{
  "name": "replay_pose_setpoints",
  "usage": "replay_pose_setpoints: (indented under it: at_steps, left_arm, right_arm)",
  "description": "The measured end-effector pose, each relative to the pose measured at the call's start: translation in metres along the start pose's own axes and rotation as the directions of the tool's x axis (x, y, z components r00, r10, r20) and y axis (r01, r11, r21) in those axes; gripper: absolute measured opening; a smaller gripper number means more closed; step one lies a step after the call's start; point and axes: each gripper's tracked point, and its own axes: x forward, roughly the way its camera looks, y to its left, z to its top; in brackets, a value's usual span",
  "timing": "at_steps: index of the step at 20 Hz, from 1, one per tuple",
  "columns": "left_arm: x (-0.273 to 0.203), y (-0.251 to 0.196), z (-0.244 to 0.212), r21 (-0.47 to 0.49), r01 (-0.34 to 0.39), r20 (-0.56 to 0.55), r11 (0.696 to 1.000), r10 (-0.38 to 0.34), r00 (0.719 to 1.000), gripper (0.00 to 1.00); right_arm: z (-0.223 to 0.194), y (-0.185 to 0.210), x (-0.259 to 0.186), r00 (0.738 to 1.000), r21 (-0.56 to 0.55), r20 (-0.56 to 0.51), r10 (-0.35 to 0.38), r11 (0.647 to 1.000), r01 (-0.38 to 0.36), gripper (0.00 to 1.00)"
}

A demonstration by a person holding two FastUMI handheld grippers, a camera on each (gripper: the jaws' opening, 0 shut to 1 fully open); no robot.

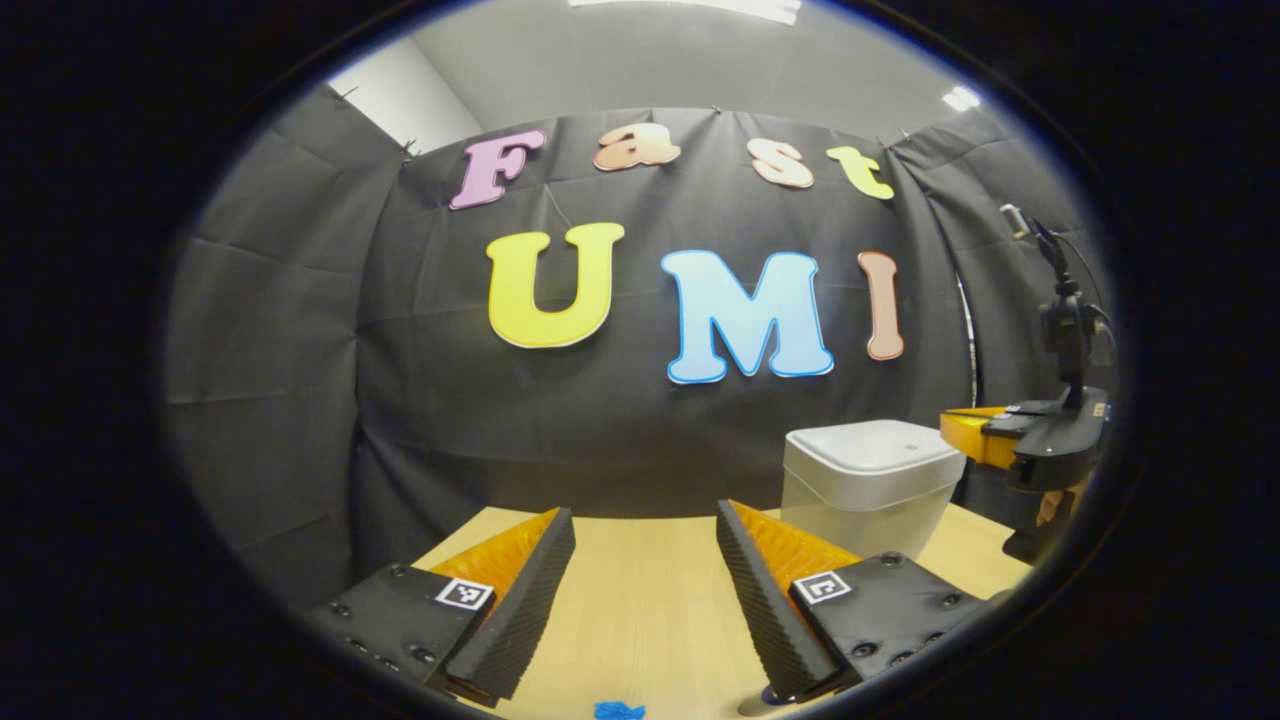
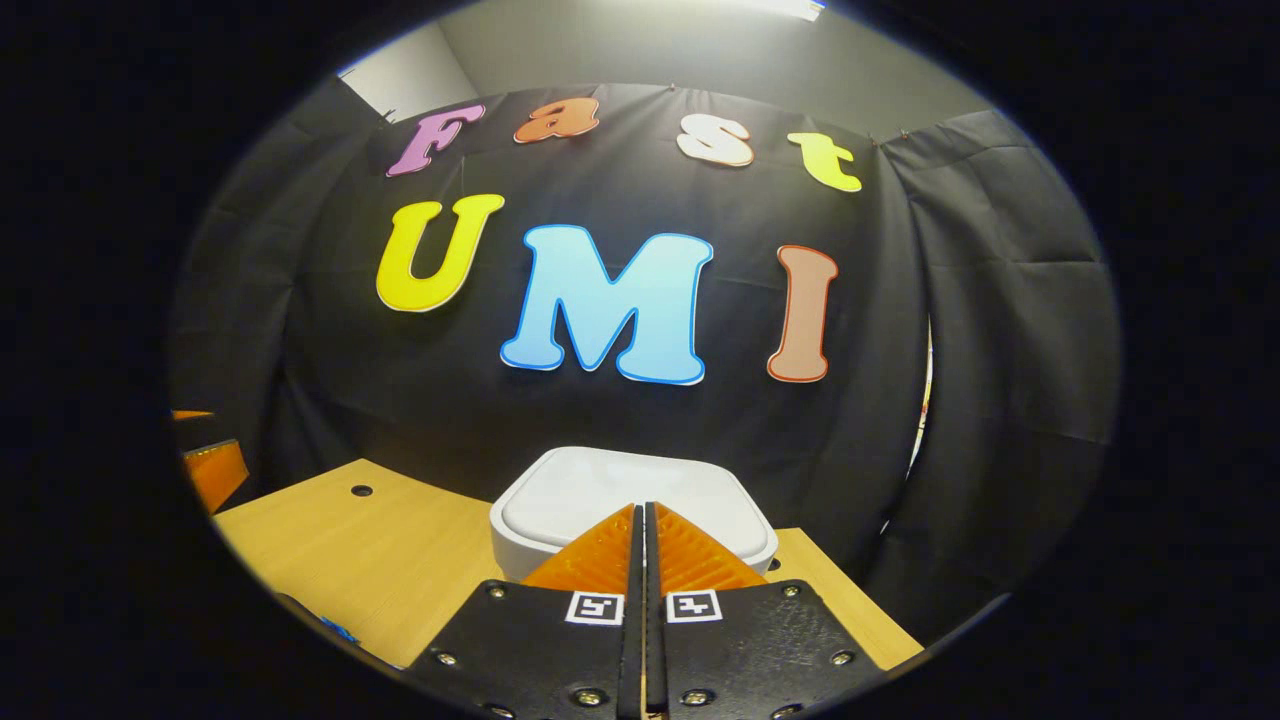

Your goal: Press the lid of the desktop garbage bin to open it, pick up the crumpled paper on the desktop and throw it into the bin, then pick up the pop can on the desktop and drop it into the bin, and finally close the garbage bin lid.

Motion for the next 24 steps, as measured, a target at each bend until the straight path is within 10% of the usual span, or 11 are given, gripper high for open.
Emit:
replay_pose_setpoints:
  at_steps: [17,24]
  left_arm:
    - [0.003,-0.003,-0.013,-0.015,0.004,-0.033,1.000,-0.005,0.999,0.96]
    - [-0.011,-0.002,-0.006,-0.006,-0.015,0.002,1.000,0.015,1.000,0.95]
  right_arm:
    - [-0.027,0.000,0.025,0.996,0.109,-0.044,0.078,0.991,-0.072,0.02]
    - [0.029,-0.010,0.023,0.998,0.079,0.066,0.014,0.997,-0.019,0.01]
